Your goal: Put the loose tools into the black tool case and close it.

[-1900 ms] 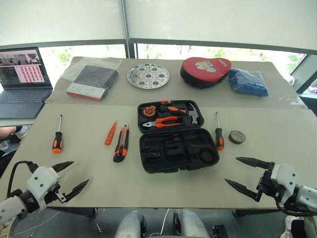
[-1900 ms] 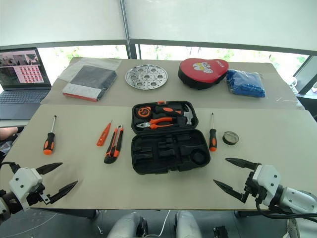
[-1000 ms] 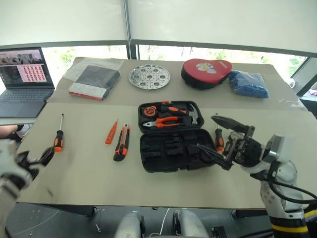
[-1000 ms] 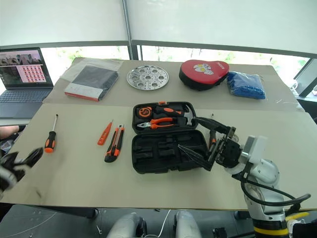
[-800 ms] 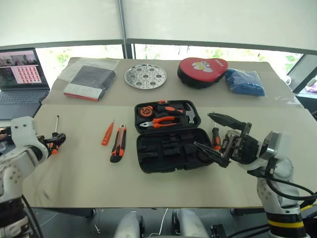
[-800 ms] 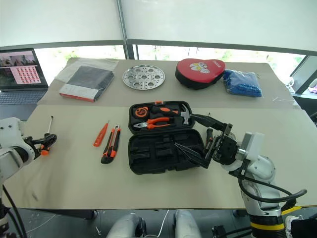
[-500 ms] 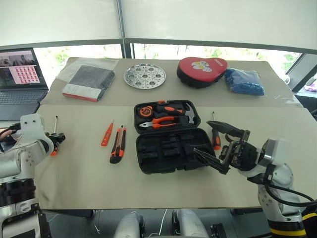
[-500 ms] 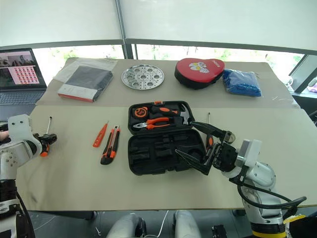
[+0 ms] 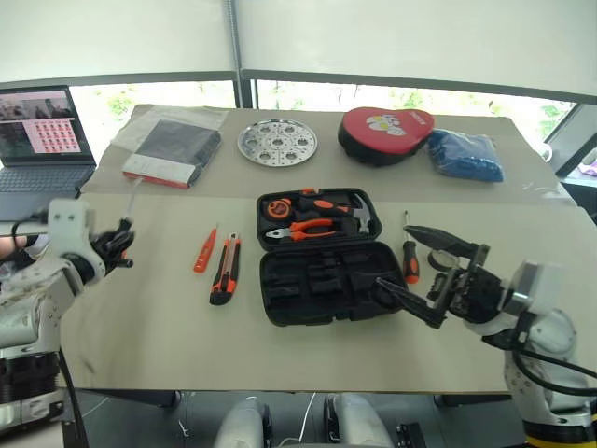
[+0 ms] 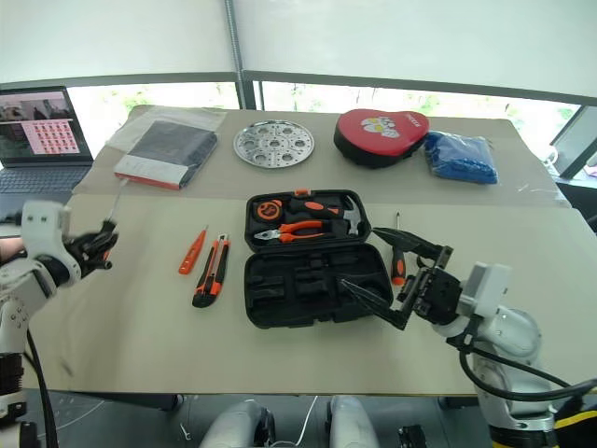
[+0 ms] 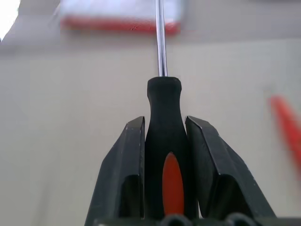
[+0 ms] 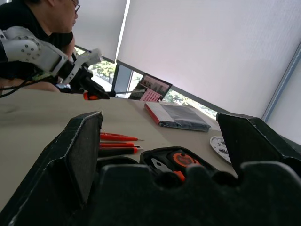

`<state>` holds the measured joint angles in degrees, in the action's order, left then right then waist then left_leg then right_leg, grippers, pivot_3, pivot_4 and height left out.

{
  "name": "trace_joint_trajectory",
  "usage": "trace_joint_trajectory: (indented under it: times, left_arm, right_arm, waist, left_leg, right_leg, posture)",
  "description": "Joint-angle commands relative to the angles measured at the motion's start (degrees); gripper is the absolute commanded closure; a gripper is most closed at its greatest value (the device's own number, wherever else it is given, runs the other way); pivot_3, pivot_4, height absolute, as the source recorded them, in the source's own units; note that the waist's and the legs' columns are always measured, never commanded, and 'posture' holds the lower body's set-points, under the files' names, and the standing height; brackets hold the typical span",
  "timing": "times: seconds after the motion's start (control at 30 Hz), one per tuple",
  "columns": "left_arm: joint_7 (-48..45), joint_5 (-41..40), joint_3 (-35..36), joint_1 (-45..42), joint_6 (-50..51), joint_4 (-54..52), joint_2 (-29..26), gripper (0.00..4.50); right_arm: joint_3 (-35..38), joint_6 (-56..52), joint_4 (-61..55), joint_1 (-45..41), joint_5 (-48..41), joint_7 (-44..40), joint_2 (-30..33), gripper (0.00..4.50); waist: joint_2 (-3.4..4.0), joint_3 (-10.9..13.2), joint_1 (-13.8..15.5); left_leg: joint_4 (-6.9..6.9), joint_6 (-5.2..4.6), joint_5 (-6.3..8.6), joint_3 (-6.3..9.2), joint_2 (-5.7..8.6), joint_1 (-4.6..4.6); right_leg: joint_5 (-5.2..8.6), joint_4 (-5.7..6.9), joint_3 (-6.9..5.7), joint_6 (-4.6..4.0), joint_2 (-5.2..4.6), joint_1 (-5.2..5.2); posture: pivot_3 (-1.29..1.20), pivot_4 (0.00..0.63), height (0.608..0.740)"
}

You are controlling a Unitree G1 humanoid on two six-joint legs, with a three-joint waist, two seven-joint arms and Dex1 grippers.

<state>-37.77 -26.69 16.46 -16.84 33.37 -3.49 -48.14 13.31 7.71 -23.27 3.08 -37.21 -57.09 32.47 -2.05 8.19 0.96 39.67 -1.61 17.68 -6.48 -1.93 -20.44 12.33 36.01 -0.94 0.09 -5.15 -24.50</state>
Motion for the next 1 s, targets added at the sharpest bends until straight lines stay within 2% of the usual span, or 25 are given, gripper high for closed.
trace_joint_trajectory:
  times: [0.03,0.13,0.2,0.3,0.37,0.67,1.0]
  left_arm:
    - [-15.98,2.36,-13.81,-7.59,-7.27,-5.40,-1.05,3.64]
    - [-22.98,8.72,-24.80,-14.99,-11.56,-4.03,0.07,3.64]
    - [-25.17,12.35,-30.99,-20.36,-11.83,-1.64,2.86,3.64]
    - [-26.48,16.43,-35.90,-25.24,-12.44,2.00,6.02,3.64]
    - [-26.19,19.82,-38.97,-28.70,-12.77,5.58,8.86,3.64]
    - [-27.34,28.01,-45.78,-31.07,-7.87,7.67,12.34,3.64]
    - [-24.75,30.19,-45.41,-31.89,-2.94,9.10,17.65,3.64]
  right_arm:
    - [5.16,-1.01,-1.39,2.40,-1.47,-0.14,2.54,0.00]
    - [7.29,-2.73,-0.64,5.33,-1.76,-0.96,4.62,0.00]
    - [8.17,-4.17,-0.36,7.64,-1.28,-1.59,6.14,0.00]
    - [9.02,-6.41,-0.59,9.70,-0.38,-0.82,7.62,0.00]
    - [9.34,-10.40,-1.10,10.98,2.37,2.58,9.40,0.00]
    - [9.83,-13.49,-3.84,12.21,2.40,5.05,9.23,0.00]
    - [9.03,-14.12,-6.27,13.55,2.02,5.57,7.61,0.00]
  waist:
    - [0.10,0.04,0.41]
    - [0.11,0.04,0.57]
    - [0.10,0.05,0.38]
    - [0.08,0.06,-0.33]
    - [0.08,0.07,-0.50]
    - [0.06,0.10,-0.40]
    - [0.06,0.10,-0.06]
  left_leg:
    - [0.01,-0.06,0.02,-0.02,0.01,0.01]
    - [0.10,-0.72,-0.12,-0.11,0.13,-0.01]
    - [0.15,-1.11,0.02,-0.14,0.16,-0.04]
    - [0.21,-1.27,0.10,-0.14,0.15,-0.07]
    - [0.21,-1.27,0.10,-0.12,0.23,-0.05]
    - [0.23,-1.38,0.16,-0.05,0.18,-0.13]
    - [0.76,-1.60,0.28,0.12,0.19,-0.60]
  right_leg:
    - [0.00,0.00,0.02,0.01,-0.03,0.03]
    - [-0.01,-0.09,0.04,0.06,0.34,0.15]
    - [-0.02,-0.19,0.19,0.16,0.53,0.21]
    - [0.01,-0.23,0.33,0.27,0.76,0.21]
    - [0.05,-0.19,0.37,0.33,0.81,0.21]
    - [0.15,-0.19,0.38,0.50,0.78,0.16]
    - [0.17,-0.21,0.25,0.62,0.70,0.08]
  posture:
    - [0.00,0.150,0.740]
    - [0.00,0.150,0.740]
    - [0.00,0.150,0.740]
    - [0.00,0.150,0.740]
    - [0.00,0.150,0.740]
    - [0.00,0.150,0.740]
    - [0.00,0.150,0.740]
